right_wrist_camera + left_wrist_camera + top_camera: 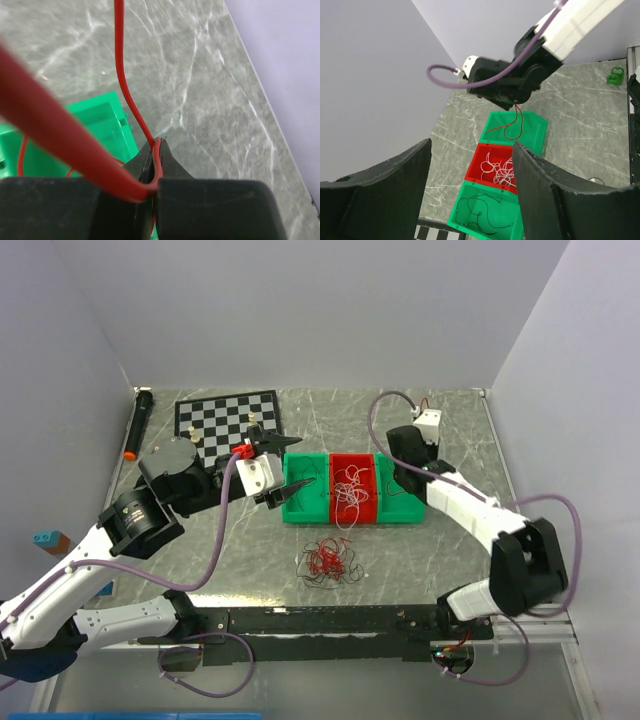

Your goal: Untangle the cables

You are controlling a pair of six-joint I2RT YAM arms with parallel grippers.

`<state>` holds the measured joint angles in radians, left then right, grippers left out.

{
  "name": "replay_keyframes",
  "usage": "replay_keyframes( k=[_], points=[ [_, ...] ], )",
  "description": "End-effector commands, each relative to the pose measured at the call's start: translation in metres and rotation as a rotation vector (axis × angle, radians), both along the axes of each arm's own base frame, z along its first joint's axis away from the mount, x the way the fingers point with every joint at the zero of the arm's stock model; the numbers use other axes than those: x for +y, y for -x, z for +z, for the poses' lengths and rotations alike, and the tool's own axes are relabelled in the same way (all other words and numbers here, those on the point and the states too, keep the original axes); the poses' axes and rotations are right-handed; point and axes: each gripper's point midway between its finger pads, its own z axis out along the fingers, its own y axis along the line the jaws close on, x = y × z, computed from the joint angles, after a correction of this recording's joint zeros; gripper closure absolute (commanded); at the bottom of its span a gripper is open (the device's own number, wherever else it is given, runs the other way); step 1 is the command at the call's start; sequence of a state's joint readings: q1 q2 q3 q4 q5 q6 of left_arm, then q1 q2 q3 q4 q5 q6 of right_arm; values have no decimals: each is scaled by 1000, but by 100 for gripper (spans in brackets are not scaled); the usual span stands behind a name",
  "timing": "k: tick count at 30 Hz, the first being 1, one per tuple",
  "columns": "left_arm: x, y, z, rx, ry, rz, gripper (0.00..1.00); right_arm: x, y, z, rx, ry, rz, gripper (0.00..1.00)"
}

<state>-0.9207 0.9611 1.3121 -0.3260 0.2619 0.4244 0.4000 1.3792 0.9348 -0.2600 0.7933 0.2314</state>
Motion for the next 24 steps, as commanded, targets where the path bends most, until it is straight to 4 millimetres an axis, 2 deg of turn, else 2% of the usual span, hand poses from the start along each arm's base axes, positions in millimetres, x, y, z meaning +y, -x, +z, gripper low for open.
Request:
replay_keyframes(
  k=[1, 4, 11, 14, 17, 21, 23, 24],
  points=[
    [1, -1, 10, -21, 33, 12, 31, -14, -1, -5, 63, 53, -148, 100],
    [0, -2, 11, -23, 33, 11, 32, -5, -4, -18, 110, 6, -158, 100],
    [-1, -2, 12, -31, 30, 8, 35, 25, 2, -49, 186, -167, -57, 100],
    [-2, -1, 12, -30, 32, 0, 39, 34, 4, -58, 220, -211, -37, 100],
    [-2, 0, 13, -31, 33, -3, 42, 42, 4, -64, 241, -249, -25, 95],
    [-1, 0, 11, -31, 28, -3, 44, 50, 4, -73, 262, -287, -4, 87],
    [0, 1, 11, -32, 30, -3, 44, 54, 6, -77, 274, -305, -1, 73],
    [0, 1, 10, -33, 28, -3, 44, 54, 6, -76, 275, -310, 0, 62]
  ],
)
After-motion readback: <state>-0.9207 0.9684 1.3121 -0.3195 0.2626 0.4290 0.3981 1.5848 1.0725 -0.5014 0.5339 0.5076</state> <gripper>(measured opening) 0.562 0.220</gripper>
